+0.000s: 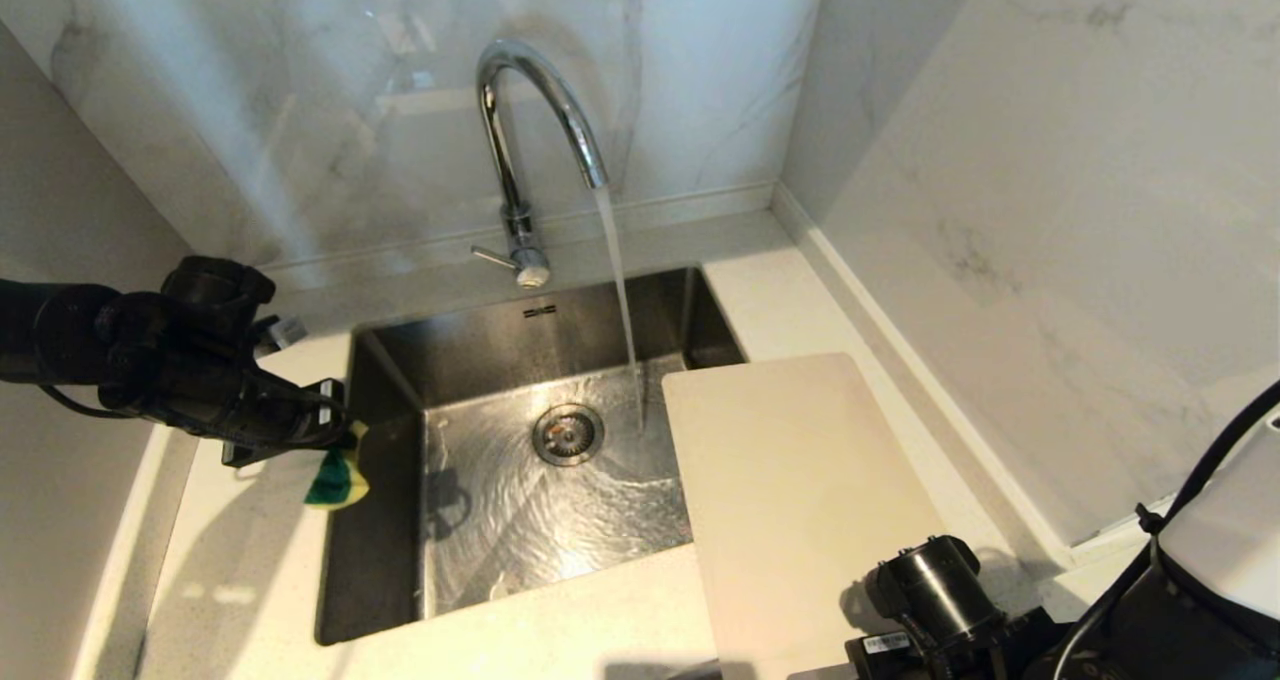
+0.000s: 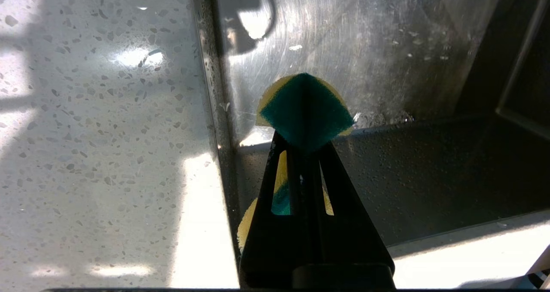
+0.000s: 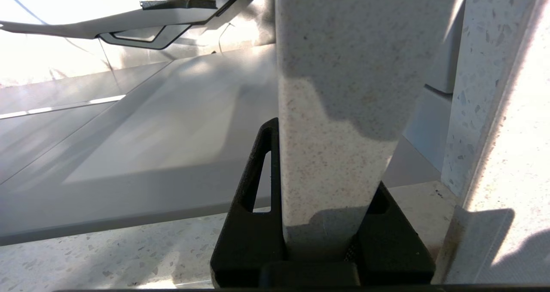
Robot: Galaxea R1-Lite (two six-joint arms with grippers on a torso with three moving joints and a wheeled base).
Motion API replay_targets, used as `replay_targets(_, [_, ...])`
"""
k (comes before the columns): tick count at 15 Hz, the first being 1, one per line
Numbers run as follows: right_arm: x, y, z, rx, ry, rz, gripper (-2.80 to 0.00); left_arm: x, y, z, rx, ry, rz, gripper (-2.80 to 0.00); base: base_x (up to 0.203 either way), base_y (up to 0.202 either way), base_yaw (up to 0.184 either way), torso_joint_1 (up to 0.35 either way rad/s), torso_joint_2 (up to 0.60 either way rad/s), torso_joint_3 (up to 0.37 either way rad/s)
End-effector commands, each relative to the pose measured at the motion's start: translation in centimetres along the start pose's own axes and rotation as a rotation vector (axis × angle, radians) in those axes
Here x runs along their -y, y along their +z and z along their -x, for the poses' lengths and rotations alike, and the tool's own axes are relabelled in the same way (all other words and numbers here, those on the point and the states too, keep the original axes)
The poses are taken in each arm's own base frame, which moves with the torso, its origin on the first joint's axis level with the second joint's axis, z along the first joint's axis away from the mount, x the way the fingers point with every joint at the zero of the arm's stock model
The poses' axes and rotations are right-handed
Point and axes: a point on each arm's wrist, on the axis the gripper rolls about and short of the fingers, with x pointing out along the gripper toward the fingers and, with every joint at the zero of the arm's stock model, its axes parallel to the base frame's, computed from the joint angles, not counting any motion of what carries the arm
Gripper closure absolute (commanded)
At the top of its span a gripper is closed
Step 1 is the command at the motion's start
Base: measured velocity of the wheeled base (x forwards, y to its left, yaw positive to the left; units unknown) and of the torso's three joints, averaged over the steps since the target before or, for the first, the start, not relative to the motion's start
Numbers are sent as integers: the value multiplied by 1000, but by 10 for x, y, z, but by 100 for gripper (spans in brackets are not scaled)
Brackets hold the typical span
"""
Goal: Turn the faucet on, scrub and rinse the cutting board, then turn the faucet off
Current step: Put down the cutting board
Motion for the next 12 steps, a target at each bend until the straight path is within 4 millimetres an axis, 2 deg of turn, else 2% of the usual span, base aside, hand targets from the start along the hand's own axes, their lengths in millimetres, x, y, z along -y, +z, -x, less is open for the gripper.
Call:
replay_targets(1, [1, 0, -1, 1, -2, 10, -280, 0, 0, -1, -5, 1, 3, 0, 0, 0, 0, 0, 0, 0])
replay_targets(8, [6, 1, 1, 28, -19, 2, -280, 2, 4, 2, 15, -6, 1, 0, 0, 0, 0, 0, 0, 0])
replay_targets(12, [10, 4, 14, 91, -65, 11, -280, 7, 5, 3, 22, -16, 13, 0, 0, 0, 0, 0, 0, 0])
